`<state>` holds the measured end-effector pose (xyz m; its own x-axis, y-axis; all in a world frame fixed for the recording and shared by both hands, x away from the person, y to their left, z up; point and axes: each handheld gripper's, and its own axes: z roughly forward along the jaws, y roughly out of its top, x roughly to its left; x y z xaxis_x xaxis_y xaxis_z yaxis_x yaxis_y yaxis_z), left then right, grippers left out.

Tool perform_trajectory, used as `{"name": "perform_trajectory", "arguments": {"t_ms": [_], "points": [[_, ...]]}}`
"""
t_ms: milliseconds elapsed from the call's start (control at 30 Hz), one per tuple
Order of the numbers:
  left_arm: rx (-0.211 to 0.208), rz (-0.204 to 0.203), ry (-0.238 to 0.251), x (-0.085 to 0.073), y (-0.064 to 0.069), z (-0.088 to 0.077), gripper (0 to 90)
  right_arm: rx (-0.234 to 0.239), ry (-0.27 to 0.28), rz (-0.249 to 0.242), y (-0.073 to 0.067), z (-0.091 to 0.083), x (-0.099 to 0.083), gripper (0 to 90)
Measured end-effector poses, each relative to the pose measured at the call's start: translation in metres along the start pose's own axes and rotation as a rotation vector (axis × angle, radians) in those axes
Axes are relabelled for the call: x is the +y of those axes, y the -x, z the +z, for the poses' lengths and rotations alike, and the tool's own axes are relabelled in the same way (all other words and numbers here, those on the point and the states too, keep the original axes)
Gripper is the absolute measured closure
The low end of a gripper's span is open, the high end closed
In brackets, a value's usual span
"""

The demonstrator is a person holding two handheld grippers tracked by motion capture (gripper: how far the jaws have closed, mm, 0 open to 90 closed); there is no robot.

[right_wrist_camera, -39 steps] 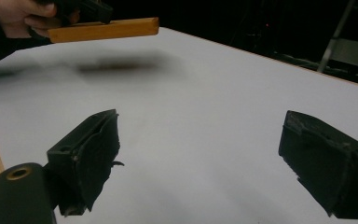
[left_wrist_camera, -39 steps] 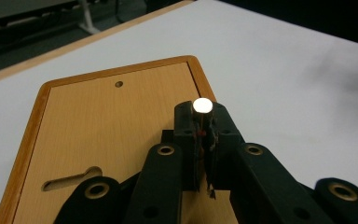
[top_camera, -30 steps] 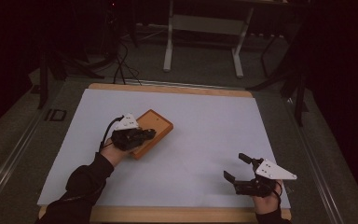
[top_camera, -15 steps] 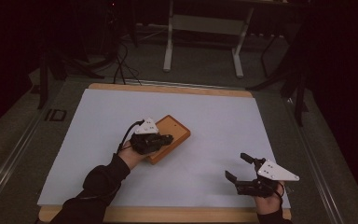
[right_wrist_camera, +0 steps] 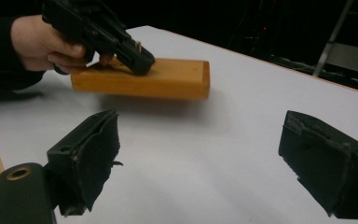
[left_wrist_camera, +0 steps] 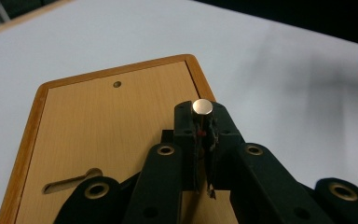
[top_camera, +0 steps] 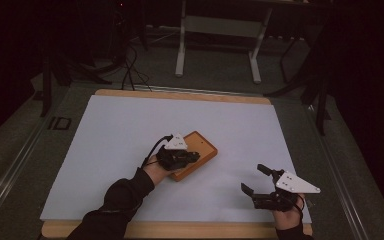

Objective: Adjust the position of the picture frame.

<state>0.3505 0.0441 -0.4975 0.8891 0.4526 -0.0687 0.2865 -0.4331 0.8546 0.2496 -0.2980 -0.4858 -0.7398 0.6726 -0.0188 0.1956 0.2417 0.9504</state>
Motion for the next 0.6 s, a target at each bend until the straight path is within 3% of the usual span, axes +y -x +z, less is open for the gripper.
{"name": "perform_trajectory", "arguments": {"t_ms": [400,600], "points": [[-0.031,0.003,-0.053,-0.009,0.01,0.028,84.6,0.005,-0.003,0.003,0.001,0.0,-0.001,12.0],[-0.025,0.041,-0.073,-0.012,0.016,0.034,84.7,0.007,-0.005,0.006,0.001,0.0,-0.001,12.0]]}}
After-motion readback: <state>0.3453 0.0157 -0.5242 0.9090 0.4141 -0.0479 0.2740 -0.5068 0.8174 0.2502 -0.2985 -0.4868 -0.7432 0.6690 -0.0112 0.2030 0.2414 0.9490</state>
